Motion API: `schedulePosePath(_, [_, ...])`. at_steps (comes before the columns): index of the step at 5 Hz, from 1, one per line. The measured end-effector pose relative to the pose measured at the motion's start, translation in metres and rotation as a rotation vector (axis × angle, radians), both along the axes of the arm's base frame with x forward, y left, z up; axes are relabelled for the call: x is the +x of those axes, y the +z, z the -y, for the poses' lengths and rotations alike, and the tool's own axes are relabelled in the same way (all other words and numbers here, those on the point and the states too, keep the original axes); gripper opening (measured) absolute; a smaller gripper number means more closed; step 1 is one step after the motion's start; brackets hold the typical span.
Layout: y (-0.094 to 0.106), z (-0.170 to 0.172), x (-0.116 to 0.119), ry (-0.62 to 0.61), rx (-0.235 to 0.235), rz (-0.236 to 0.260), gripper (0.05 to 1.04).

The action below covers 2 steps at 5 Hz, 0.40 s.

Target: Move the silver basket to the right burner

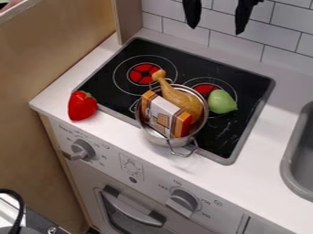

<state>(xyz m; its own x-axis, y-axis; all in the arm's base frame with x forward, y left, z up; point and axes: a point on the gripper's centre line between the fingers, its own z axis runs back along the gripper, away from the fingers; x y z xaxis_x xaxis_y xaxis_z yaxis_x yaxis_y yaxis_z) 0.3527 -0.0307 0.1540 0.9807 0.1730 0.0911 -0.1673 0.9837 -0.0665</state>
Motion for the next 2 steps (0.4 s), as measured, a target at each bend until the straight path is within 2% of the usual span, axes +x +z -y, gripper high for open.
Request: schedulePosePath(2, [-0.021,-0.002,-0.012,-0.009,0.011,-0.07,0.999])
